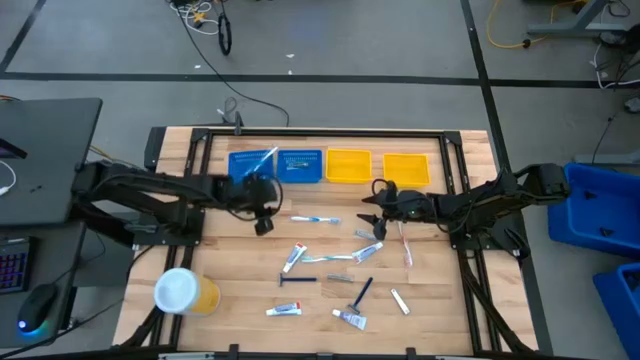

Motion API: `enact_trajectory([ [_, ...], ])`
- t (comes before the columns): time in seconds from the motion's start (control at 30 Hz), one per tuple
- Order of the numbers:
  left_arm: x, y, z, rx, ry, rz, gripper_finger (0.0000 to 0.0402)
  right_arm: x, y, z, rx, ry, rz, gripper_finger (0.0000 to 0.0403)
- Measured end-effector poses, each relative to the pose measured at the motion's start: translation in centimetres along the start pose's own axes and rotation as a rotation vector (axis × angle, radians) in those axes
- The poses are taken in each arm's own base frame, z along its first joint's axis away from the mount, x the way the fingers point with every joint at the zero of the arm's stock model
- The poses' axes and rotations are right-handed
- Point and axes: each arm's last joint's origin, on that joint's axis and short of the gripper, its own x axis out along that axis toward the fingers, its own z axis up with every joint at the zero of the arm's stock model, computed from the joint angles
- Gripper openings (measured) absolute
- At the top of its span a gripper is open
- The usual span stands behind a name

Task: Pick & Place Travel size toiletries
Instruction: Put the white toothpaste into the left yellow bin

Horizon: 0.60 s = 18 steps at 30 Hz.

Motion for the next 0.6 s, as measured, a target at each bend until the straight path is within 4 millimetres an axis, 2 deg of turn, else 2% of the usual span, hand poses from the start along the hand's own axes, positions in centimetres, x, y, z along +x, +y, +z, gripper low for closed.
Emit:
enact_trajectory([
  [0.23,1.8,-1.6,-2.9,-0.067,-0.11,-0.087,0.0146,-0.1,0.5,1.2,-0.004,-0.104,0.125,0.0294],
  [0.4,2.1,-2.4,-3.4,-0.093,-0.226,-0.155,0.0146,-0.1,0.6,0.8,-0.013,-0.068,0.126,0.0296],
  [0.6,2.0,-2.6,-3.4,-0.12,-0.239,-0.166,0.0146,-0.3,1.6,0.6,-0.054,-0.062,0.15,0.0278],
])
